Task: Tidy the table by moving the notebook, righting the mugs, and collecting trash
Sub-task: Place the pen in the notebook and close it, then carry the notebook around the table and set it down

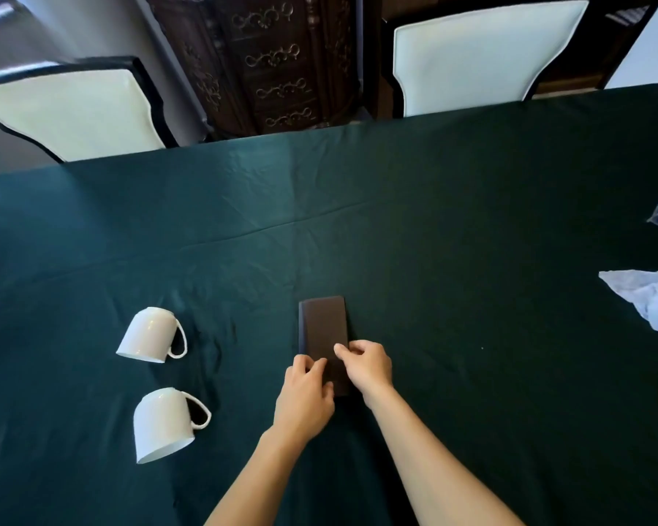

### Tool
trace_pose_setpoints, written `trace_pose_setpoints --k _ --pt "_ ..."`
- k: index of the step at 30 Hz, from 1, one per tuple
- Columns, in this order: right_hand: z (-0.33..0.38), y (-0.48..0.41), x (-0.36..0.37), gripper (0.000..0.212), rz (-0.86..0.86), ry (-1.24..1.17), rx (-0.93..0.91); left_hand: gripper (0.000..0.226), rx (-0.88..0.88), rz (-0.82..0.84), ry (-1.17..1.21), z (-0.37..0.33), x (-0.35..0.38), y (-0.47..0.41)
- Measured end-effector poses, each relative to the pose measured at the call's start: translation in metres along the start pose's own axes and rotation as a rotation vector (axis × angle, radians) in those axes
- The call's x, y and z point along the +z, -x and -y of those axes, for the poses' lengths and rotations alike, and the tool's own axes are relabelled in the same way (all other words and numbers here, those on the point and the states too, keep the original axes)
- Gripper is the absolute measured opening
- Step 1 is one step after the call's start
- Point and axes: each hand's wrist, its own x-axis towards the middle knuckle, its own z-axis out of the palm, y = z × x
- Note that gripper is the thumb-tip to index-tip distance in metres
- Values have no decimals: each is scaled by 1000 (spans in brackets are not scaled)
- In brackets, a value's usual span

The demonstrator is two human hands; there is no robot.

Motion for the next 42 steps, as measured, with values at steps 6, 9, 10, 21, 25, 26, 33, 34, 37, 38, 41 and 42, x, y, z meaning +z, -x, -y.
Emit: trace_pose_setpoints --k 6,9,10,21,25,26,33,34,37,38,41,42 --pt "9 15 6 33 0 -92 -27 54 -13 8 151 14 -4 11" --pt "9 34 8 25 3 -89 -90 45 -82 -10 297 16 -16 14" --pt "7 43 9 29 3 -116 -104 43 -100 -41 342 18 -23 17" --pt "15 175 5 14 39 -624 -320 46 45 28 1236 49 -122 100" --pt "14 235 4 20 -42 -658 -374 43 232 67 1303 57 -139 146" --pt "12 252 5 21 -70 -671 -391 43 282 76 1296 60 -141 157" --pt "-30 362 1 27 -303 -680 -548 43 560 238 1136 60 -141 229" --pt "-39 378 0 27 -346 -697 -560 42 607 263 1104 57 -143 238" --pt "-66 421 -3 27 -446 -727 -592 46 757 234 1056 40 -152 256" --pt "-75 435 -5 28 -469 -732 -597 49 795 219 1059 30 -156 263" --pt "-99 474 -12 29 -525 -751 -591 49 918 242 1066 -4 -167 289" --pt "-105 484 -14 29 -534 -757 -594 46 953 277 1065 -15 -169 297"
